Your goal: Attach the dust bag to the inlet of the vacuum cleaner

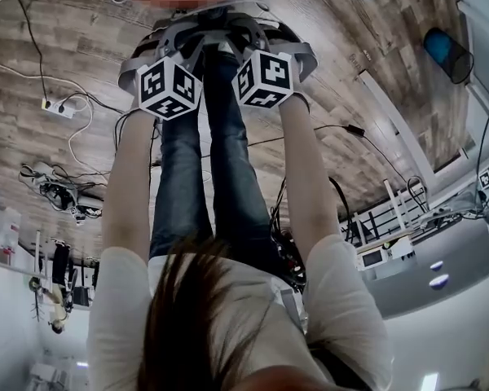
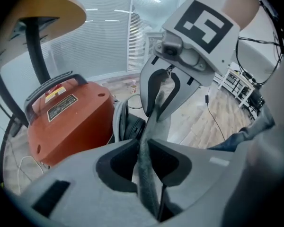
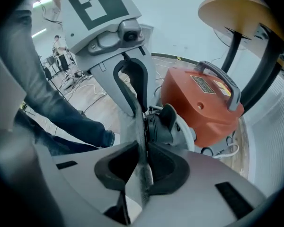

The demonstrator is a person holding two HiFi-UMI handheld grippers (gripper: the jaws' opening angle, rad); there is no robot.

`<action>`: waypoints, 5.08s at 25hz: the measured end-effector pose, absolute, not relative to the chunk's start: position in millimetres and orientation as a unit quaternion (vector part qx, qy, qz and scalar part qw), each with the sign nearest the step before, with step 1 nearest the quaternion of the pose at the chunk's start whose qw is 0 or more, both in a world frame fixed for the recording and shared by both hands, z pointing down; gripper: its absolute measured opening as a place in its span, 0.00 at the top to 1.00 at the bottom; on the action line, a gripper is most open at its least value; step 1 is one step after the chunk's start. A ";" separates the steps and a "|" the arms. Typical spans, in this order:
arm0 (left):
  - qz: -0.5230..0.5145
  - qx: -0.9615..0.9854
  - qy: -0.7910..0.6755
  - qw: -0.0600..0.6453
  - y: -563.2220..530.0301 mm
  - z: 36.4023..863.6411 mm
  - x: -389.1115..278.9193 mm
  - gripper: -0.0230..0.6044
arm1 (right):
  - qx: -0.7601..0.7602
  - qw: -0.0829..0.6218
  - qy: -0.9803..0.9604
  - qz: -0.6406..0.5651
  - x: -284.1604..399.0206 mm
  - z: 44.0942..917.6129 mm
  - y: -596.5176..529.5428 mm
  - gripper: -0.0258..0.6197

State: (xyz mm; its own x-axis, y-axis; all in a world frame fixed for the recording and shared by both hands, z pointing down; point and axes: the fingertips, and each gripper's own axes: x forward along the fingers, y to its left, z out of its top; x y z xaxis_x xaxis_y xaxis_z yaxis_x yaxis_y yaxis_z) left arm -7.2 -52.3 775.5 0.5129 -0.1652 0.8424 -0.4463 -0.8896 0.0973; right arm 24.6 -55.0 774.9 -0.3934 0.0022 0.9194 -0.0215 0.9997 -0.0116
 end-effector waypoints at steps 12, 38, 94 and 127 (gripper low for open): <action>0.478 0.862 -0.108 0.127 -56.4 776.7 -2.8 0.84 | 0.084 0.528 -0.842 0.072 26.8 773.9 -57.3 0.86; 0.450 0.851 -0.184 0.200 -55.5 773.4 -9.6 0.64 | 0.129 0.508 -0.836 0.162 25.7 766.7 -55.2 0.67; 0.231 0.828 -0.489 0.147 -136.7 472.8 -39.0 0.94 | 0.450 0.214 -0.846 0.187 41.8 462.5 -139.4 0.96; 0.132 0.858 -0.494 0.046 -145.4 219.5 -29.0 0.94 | 0.496 0.115 -0.854 0.110 65.7 220.6 -134.3 0.96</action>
State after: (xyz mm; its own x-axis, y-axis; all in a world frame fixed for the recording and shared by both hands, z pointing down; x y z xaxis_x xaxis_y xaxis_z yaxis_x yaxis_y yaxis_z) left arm -29.0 -145.4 219.5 0.4769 -0.8362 0.2707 -0.8602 -0.5074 -0.0518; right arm 65.7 -134.3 220.6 -0.4815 -0.8215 0.3055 -0.8720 0.4841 -0.0727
